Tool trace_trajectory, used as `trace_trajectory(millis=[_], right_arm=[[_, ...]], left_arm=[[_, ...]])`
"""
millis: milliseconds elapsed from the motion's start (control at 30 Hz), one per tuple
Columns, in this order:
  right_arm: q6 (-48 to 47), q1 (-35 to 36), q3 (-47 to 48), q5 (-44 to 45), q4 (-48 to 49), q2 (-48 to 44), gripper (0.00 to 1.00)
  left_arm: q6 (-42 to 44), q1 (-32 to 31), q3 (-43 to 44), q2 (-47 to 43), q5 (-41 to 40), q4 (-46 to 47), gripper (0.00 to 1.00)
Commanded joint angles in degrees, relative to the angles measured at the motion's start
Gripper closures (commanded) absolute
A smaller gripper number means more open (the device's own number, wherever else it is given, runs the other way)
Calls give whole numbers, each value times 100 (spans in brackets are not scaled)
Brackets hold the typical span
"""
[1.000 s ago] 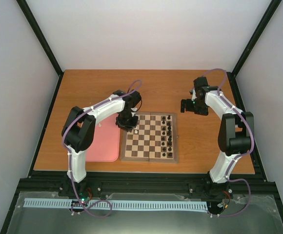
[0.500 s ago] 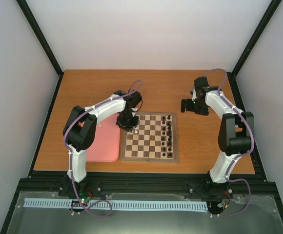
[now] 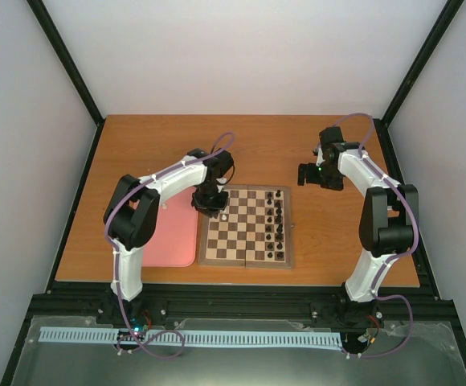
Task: Set up the chess pieces on the board
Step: Place the chess piece on the chessboard.
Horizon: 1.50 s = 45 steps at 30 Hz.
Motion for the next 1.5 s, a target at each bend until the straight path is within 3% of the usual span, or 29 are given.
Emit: trace_trajectory(millis=[0,833,1100,1467], right_arm=[[-28,-59,11,-18,90,-49,0],[-31,-55,-16,-40,99,-71,0],[-20,-59,10,-82,109,-26,0],[-11,-59,-23,-91,136,-23,0]], left_arm=[[31,-52,-49,-99,60,43,92],[74,-101,-14,-80,87,9,91],[88,-111,-55,-105,93,0,80],[120,-113,-82,-182,44,-79,79]])
